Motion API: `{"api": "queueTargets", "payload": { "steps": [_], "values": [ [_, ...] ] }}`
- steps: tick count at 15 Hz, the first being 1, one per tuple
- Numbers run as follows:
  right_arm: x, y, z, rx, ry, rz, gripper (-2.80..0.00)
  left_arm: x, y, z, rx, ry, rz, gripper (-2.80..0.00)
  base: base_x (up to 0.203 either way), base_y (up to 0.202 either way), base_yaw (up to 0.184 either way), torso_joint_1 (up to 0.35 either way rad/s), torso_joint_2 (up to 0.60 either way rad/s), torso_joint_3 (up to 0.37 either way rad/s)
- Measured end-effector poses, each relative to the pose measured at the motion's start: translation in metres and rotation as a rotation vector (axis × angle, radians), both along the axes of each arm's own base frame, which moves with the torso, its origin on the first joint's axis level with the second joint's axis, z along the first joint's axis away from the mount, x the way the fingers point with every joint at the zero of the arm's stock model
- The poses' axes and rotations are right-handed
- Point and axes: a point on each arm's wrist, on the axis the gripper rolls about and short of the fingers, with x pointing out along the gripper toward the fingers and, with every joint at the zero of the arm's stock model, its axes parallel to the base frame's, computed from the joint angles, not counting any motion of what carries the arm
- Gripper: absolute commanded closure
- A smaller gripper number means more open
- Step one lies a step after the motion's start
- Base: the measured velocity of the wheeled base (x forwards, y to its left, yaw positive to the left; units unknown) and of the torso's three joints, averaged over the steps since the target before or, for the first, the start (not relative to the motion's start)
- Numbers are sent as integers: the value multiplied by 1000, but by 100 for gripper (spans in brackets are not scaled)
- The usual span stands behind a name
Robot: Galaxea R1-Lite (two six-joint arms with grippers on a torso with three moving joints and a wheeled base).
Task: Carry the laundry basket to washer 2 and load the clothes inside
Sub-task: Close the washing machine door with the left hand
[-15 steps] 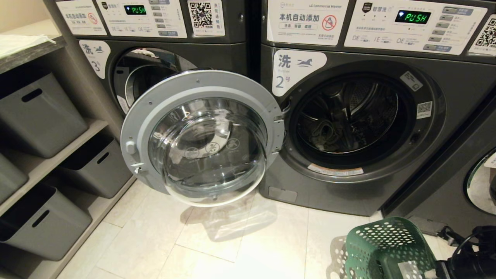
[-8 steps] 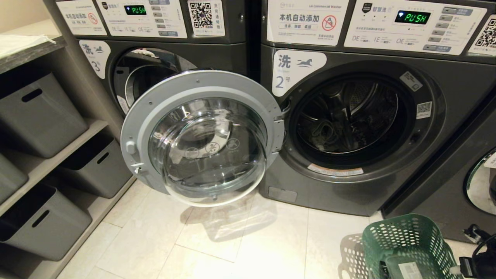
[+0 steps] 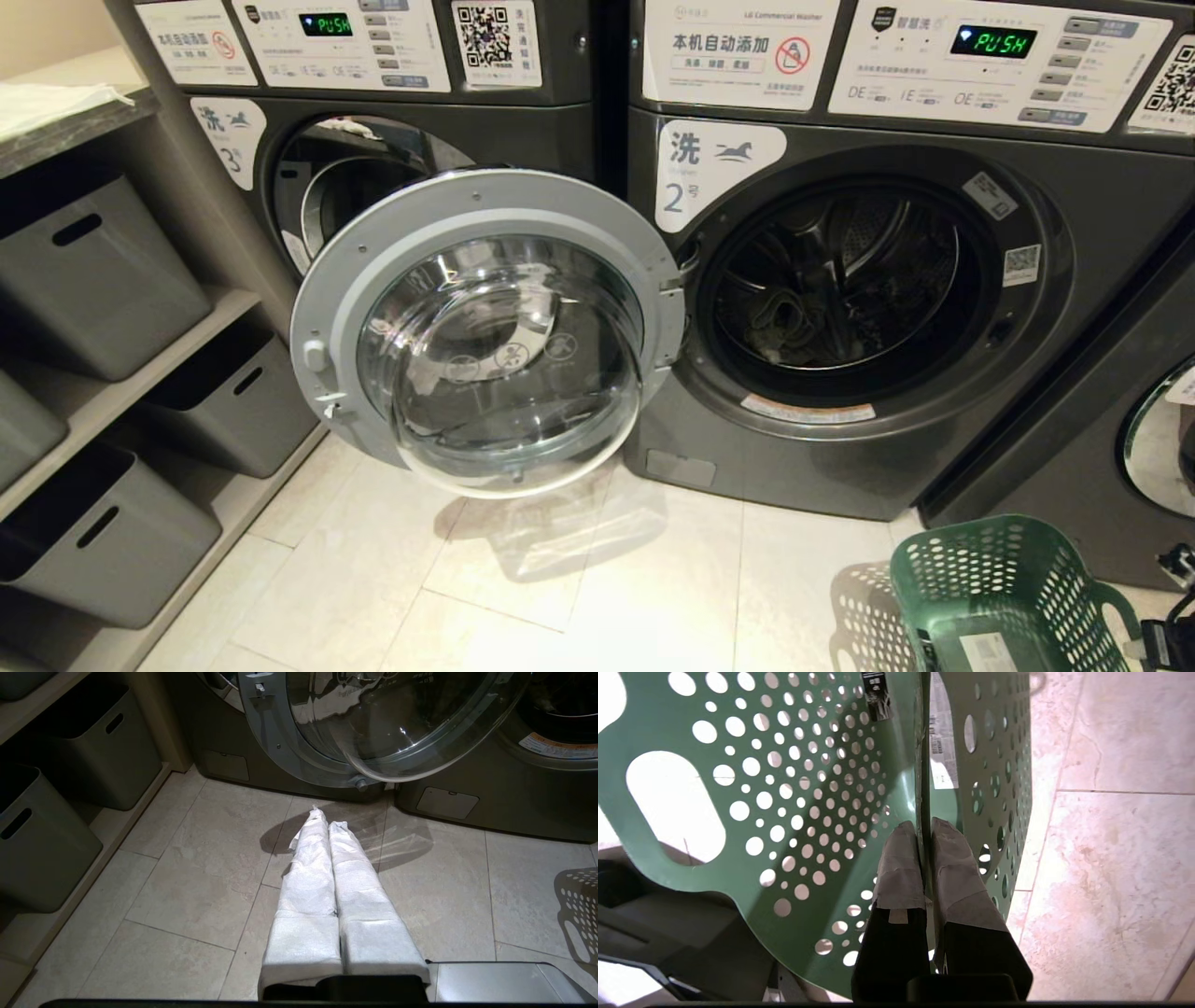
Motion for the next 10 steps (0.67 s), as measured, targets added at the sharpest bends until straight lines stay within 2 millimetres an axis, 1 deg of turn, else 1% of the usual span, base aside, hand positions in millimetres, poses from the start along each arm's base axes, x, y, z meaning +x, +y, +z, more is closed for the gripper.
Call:
{"api": "queueTargets", "payload": {
  "steps": [1,2,5,10],
  "values": [
    [-1,-1,-1,0,0,-5,0,0,0,0,0,0,0,0,0,0,0,0,0,0],
    [-3,-2,-1,0,1,-8,-280,0,0,0,0,0,0,0,0,0,0,0,0,0],
    [-4,-5,-1,-10,1,-17,-280,0,0,0,0,0,0,0,0,0,0,0,0,0],
    [-8,-22,5,-120,-39,-66,-280,0,0,0,0,0,0,0,0,0,0,0,0,0]
  ]
}}
